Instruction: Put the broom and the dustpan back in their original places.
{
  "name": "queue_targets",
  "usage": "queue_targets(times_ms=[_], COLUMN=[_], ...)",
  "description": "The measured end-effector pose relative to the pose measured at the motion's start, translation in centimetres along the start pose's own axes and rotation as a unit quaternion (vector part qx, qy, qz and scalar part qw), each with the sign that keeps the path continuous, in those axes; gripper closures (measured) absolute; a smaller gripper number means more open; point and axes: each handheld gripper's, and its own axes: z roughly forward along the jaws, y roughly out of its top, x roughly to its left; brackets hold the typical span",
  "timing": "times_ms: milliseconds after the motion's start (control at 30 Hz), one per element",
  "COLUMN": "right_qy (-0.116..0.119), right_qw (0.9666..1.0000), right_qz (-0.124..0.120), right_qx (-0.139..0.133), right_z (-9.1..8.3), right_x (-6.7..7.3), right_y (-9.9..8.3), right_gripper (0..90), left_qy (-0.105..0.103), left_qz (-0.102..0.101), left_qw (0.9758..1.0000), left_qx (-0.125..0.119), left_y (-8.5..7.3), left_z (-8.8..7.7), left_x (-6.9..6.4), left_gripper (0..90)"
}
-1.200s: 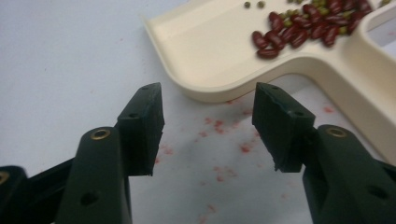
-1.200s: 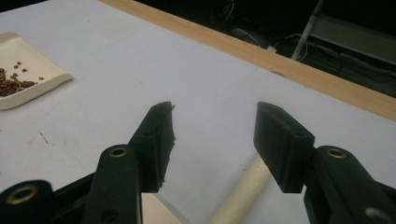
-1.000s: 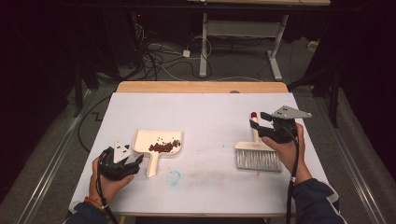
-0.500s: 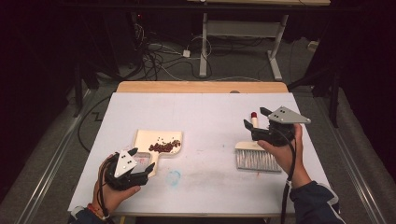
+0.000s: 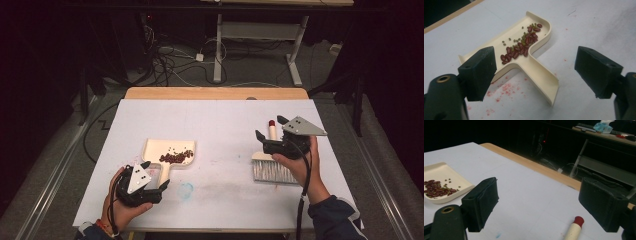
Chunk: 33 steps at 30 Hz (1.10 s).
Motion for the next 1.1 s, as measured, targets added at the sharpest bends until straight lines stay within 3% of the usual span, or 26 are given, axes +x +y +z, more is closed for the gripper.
queue_targets(times_ms=[300,1100], right_qy=[0.006,0.016], right_qw=[0.9997,0.9988], right_qz=[-0.022,-0.046], right_qx=[0.0,-0.007], right_z=[-0.4,-3.4], right_x=[1.1,1.7], right_y=[-0.1,-1.7], right_gripper=[17.4,18.6], left_qy=[-0.002,-0.006], left_qz=[0.027,0.029], left_qw=[0.9996,0.9995], left_qx=[0.007,0.007], left_y=[0.1,0.2], left_z=[0.7,0.6], left_x=[-0.4,-0.7], left_gripper=[16.8,16.8])
